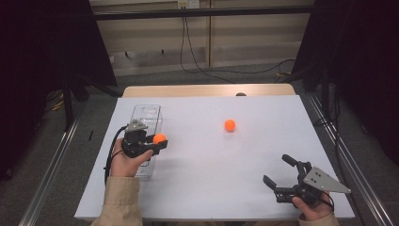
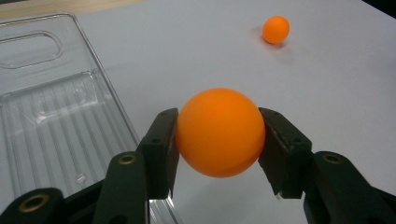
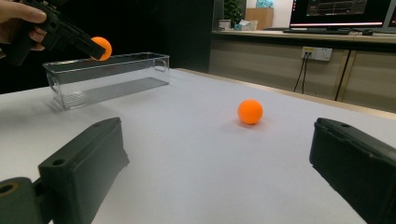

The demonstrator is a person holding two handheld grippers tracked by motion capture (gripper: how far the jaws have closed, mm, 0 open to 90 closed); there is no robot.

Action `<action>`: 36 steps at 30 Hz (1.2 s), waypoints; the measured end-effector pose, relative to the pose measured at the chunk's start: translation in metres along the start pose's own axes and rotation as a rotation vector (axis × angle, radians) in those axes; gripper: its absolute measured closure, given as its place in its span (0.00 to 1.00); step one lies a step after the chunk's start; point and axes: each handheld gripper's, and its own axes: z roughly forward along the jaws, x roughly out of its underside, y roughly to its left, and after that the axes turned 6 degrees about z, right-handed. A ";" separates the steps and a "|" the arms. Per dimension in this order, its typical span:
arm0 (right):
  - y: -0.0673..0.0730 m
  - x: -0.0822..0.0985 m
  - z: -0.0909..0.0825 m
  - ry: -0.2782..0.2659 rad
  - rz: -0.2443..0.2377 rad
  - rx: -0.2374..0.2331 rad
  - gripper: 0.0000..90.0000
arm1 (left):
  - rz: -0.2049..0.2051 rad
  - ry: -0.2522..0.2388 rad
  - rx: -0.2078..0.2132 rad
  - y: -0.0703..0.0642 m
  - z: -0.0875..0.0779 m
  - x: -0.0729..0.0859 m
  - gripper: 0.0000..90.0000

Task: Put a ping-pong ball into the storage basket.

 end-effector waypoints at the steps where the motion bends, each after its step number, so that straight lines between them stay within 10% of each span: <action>1: 0.000 0.000 0.000 0.001 -0.001 0.000 0.03 | -0.002 -0.004 -0.003 0.000 -0.001 0.000 0.56; 36: 0.000 0.000 -0.001 -0.001 -0.001 0.001 0.03 | -0.017 -0.027 -0.049 0.014 -0.016 0.004 0.56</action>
